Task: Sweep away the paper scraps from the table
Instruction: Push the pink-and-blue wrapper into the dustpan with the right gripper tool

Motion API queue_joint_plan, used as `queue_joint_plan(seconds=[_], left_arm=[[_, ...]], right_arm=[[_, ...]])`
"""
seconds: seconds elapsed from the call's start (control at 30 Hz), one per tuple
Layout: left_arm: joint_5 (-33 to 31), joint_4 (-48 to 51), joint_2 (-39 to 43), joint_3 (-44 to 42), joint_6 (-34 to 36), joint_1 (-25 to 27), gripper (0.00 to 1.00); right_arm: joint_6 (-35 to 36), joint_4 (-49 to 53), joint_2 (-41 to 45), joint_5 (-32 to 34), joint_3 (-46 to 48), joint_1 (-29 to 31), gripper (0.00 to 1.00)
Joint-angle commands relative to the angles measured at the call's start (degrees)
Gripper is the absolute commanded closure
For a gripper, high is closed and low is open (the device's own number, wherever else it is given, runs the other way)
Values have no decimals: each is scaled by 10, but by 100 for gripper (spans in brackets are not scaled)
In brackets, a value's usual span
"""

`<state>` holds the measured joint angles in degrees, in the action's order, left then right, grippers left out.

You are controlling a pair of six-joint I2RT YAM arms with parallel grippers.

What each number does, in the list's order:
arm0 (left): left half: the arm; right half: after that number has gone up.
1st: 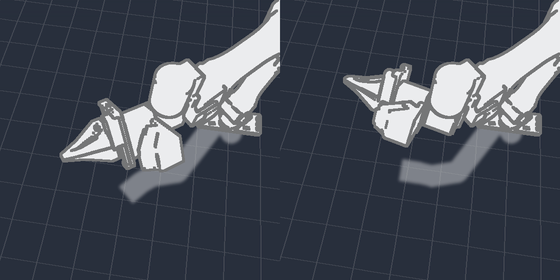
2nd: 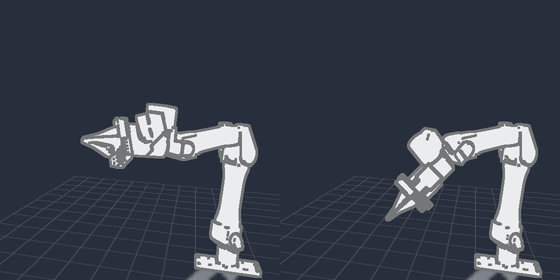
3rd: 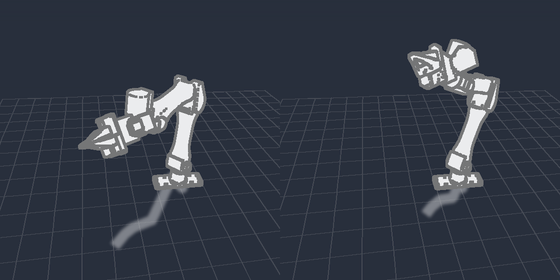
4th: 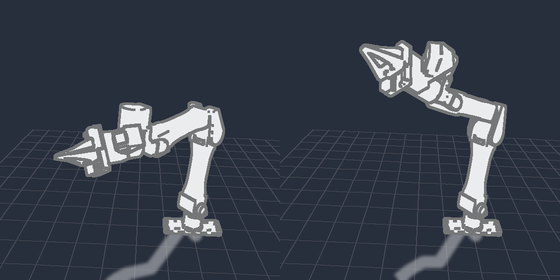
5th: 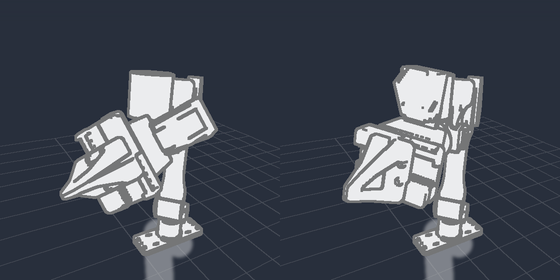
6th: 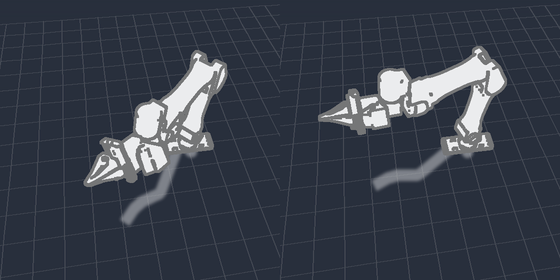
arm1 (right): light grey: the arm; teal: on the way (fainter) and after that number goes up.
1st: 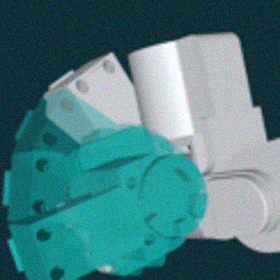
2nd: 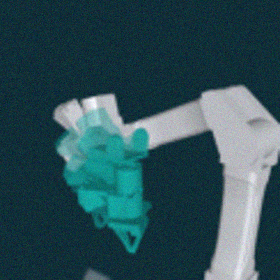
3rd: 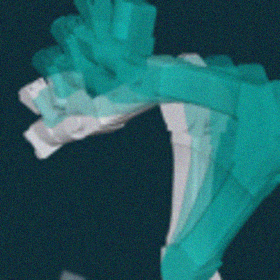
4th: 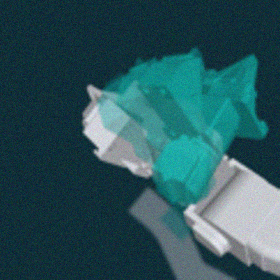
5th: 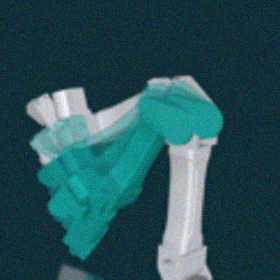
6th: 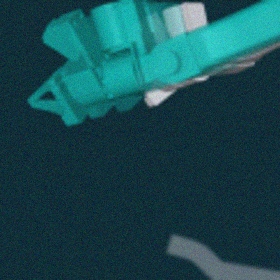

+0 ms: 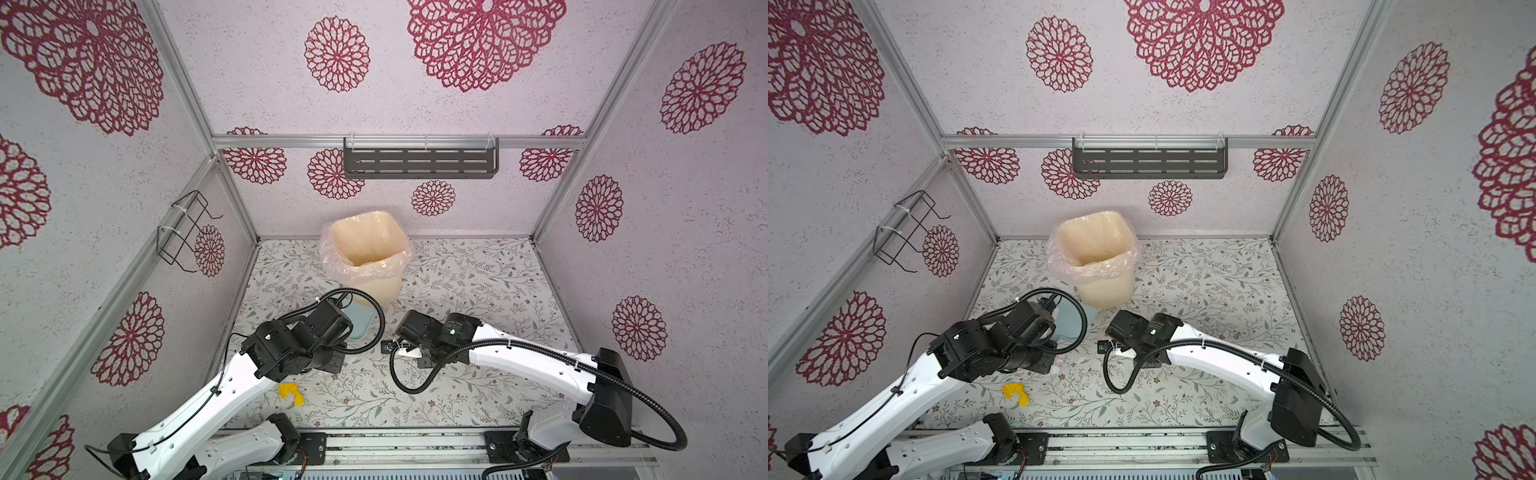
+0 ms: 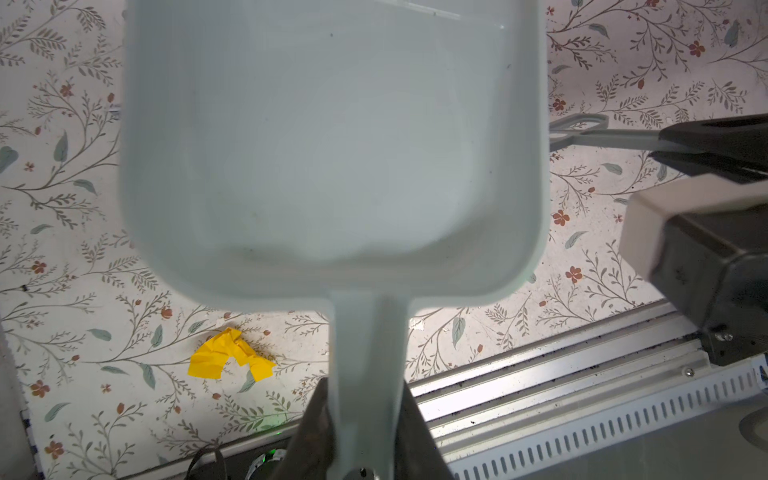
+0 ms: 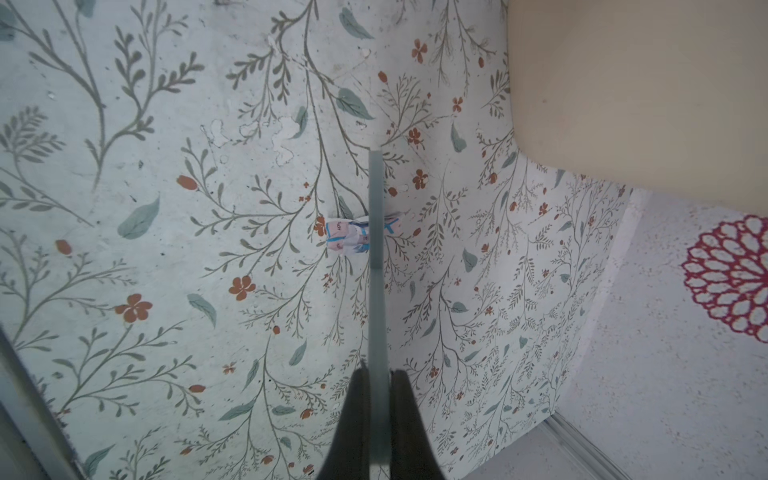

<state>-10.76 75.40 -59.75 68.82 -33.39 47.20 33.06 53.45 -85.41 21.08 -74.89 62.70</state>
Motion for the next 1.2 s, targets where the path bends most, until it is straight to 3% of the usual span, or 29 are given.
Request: queue_joint_plan(seconds=[0.0, 0.37, 0.6, 0.83, 1.17], left_arm=[[14, -29, -11, -5, 12, 14, 100], [30, -63, -51, -34, 11, 61, 100], [54, -101, -111, -50, 28, 100, 100], [104, -135, -181, -52, 50, 104, 100], [141, -152, -242, -57, 58, 107, 100]], right_arm=[[-43, 51, 23, 25, -37, -2, 100], [-121, 55, -3, 35, -67, -76, 100], [-190, 107, -29, -12, -112, -129, 100], [-242, 159, -67, -63, -157, -162, 100], [-294, 154, -83, -113, -164, -178, 100]])
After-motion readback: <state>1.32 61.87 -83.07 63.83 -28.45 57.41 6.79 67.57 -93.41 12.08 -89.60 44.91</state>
